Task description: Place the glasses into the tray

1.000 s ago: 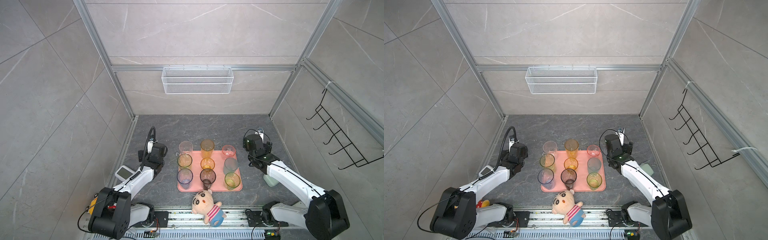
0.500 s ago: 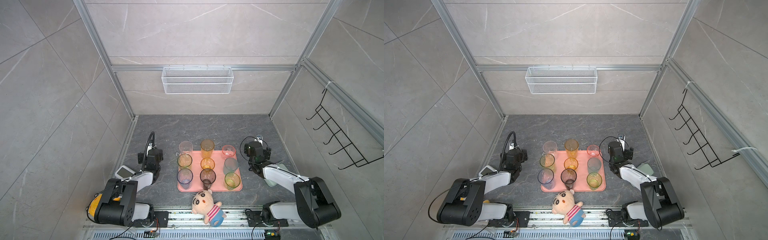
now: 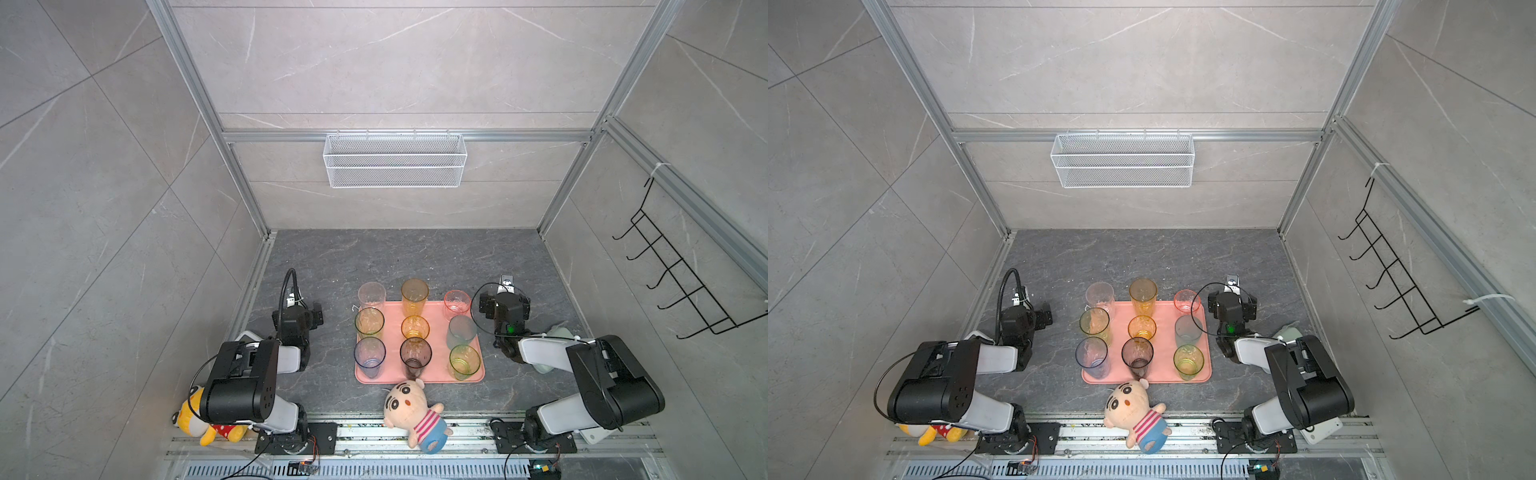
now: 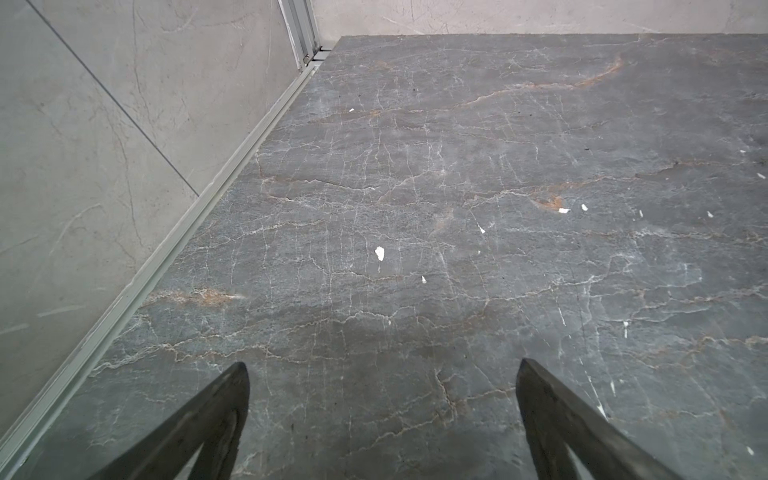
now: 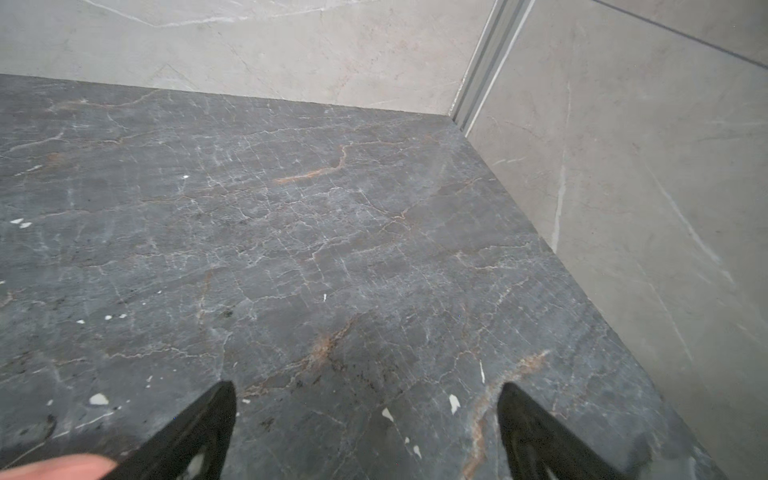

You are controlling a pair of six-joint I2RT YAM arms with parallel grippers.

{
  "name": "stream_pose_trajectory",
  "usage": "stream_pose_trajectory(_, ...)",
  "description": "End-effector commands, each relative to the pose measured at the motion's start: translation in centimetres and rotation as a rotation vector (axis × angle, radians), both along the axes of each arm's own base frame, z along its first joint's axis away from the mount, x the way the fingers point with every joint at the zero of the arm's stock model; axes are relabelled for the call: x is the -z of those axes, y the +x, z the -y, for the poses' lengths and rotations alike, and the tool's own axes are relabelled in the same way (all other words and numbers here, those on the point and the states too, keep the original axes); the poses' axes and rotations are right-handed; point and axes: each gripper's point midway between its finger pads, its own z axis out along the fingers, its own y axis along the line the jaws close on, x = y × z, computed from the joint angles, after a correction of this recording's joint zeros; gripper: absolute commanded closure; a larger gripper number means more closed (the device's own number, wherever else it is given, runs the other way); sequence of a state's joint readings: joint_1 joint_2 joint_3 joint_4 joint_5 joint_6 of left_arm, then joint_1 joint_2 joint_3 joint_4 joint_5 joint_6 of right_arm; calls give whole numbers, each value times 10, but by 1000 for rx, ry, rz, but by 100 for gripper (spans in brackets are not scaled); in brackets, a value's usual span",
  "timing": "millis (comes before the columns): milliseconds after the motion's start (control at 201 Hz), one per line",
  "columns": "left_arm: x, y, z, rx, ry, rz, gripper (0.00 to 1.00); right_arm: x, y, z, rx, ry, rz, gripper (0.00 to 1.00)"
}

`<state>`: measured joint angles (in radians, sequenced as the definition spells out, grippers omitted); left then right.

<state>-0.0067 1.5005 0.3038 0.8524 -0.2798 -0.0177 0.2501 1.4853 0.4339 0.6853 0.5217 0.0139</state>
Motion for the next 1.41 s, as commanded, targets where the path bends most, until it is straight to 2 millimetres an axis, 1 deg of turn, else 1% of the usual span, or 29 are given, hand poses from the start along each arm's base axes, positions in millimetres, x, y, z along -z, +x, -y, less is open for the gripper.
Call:
stream_pose_trajectory(0, -21, 14, 0, -1, -8, 78, 0, -7, 6, -10, -64, 4, 34, 1)
stream_pose_trajectory(194, -22, 15, 0, 0, -8, 80, 0, -8, 5, -12, -80, 11, 45, 1)
stream_pose_trajectory(264, -21, 15, 1, 0, -8, 80, 0, -8, 4, -16, -109, 19, 51, 1)
stream_pose_trajectory(398, -22, 15, 0, -1, -8, 80, 0, -9, 0, -18, -152, 50, 78, 1)
stream_pose_trajectory(483, -22, 15, 0, -1, -7, 80, 0, -5, -1, -19, -195, 90, 77, 1)
stream_pose_trajectory(528, -21, 14, 1, 1, -8, 78, 0, 6, -1, -21, -231, 113, 62, 1)
stream_pose_trajectory(573, -21, 14, 1, 1, -8, 78, 0, 1, 4, -24, -259, 110, 110, 1)
stream_pose_trajectory(632, -21, 14, 0, -1, -8, 79, 0, 7, 1, -23, -252, 121, 45, 1)
stream_pose_trajectory(692, -21, 14, 0, -1, -8, 78, 0, 3, 4, -22, -253, 122, 90, 1)
stream_pose_trajectory(752, -21, 14, 1, 1, -9, 77, 0, 7, 3, -22, -253, 127, 50, 1)
stream_pose_trajectory(817, -21, 15, 1, 2, -9, 78, 0, 4, 4, -22, -253, 128, 74, 1)
stream_pose_trajectory(906, -21, 14, 1, 2, -8, 78, 0, 7, 3, -21, -251, 128, 57, 1)
stream_pose_trajectory(1404, -21, 15, 1, 1, -9, 79, 0, 6, 4, -22, -253, 129, 60, 1)
